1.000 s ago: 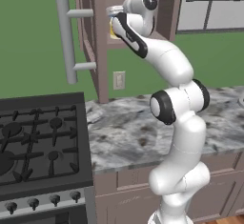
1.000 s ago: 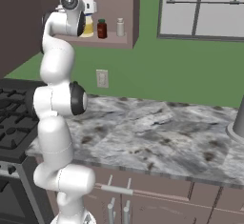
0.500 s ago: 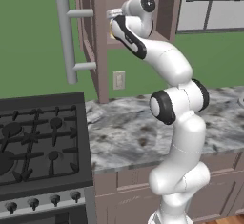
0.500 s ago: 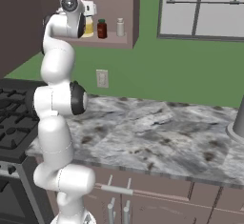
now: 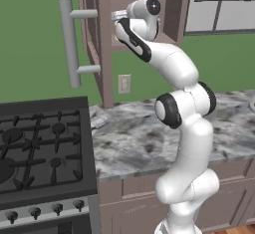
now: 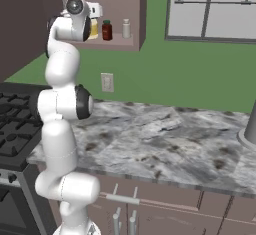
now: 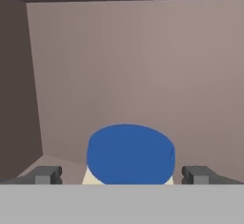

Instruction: Collect the paprika, mayonnaise, and shaker from the cabinet and place them next to the stove.

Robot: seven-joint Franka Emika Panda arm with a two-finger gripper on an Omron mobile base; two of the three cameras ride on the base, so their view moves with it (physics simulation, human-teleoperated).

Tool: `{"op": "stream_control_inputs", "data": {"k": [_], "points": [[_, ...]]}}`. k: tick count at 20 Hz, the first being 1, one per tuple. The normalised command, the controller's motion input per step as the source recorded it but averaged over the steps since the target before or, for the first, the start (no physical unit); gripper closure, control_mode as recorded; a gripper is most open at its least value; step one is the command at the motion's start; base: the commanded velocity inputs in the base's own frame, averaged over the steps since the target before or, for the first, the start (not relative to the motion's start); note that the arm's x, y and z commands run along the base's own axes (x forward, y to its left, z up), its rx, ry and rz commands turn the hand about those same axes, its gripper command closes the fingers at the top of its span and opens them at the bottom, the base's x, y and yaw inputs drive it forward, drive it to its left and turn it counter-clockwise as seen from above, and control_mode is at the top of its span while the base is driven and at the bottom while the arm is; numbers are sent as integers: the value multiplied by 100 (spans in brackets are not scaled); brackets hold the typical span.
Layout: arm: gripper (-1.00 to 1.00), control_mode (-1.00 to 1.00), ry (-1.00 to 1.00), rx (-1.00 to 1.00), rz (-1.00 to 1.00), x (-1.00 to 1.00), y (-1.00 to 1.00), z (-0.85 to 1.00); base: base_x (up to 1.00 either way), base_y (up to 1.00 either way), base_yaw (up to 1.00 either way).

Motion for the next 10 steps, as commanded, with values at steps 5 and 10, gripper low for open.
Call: {"op": "stream_control_inputs", "data": {"k": [5, 10], "points": [[-100, -100, 0, 0, 0, 11, 0, 0, 0, 0, 0], [-100, -100, 0, 0, 0, 2, 0, 0, 0, 0, 0]]}}
